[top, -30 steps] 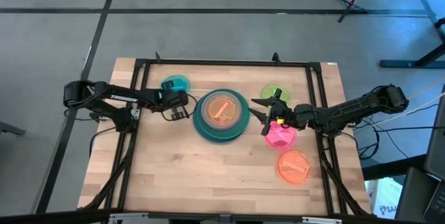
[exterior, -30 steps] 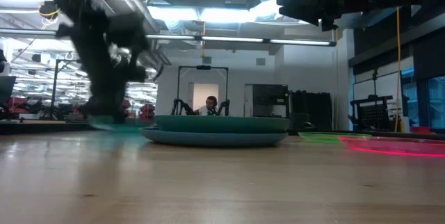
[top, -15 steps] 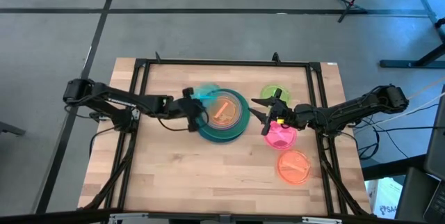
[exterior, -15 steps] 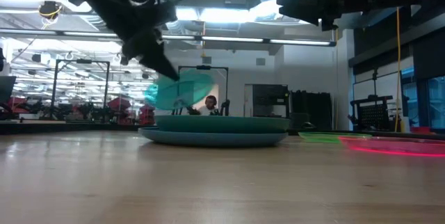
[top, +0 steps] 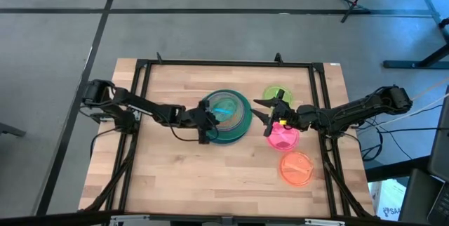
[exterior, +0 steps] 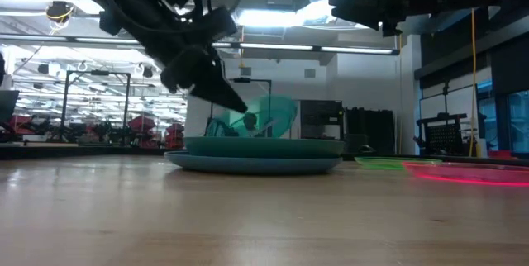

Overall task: Stack plastic plates
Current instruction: Stack the blue plate on top of the orange plate, then stack the light green plate on top of the blue plate

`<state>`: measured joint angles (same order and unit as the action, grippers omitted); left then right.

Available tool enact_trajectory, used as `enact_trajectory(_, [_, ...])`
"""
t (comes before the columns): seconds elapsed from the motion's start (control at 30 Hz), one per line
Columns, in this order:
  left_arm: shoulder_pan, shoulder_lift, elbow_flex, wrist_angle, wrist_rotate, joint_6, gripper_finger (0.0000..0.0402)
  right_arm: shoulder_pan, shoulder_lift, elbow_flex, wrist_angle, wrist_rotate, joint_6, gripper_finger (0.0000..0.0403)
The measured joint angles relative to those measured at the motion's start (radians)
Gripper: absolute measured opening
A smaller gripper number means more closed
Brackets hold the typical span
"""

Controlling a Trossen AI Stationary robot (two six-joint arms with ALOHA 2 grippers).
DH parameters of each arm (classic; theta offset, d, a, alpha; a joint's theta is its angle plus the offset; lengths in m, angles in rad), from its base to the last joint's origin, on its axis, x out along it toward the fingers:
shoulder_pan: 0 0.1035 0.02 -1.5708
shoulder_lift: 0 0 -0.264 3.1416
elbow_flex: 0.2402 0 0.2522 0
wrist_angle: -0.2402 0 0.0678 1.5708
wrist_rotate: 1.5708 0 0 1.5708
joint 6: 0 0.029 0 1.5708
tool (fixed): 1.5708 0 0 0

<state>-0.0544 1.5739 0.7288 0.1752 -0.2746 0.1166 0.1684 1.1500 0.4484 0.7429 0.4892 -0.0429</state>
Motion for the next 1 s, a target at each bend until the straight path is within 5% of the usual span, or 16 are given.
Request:
enact_trajectory(0.17, [-0.001, 0.019, 0.0, 0.0, -0.001, 0.017, 0.0018, 0.0, 0.0, 0.0, -0.001, 0.0, -0.012, 0.0177])
enact_trajectory(0.5, [-0.011, -0.019, 0.0, -0.024, -0.001, -0.028, 0.0121, 0.001, 0.0, 0.0, -0.007, 0.0, -0.012, 0.0177])
enact_trajectory(0.77, [-0.046, -0.11, -0.002, -0.062, 0.004, -0.036, 0.0128, 0.002, 0.0, 0.0, -0.012, 0.0, -0.011, 0.0177])
enact_trajectory(1.0, [-0.075, -0.18, -0.179, 0.232, 0.047, -0.053, 0.0128, 0.001, -0.001, 0.0, -0.052, -0.002, 0.002, 0.0177])
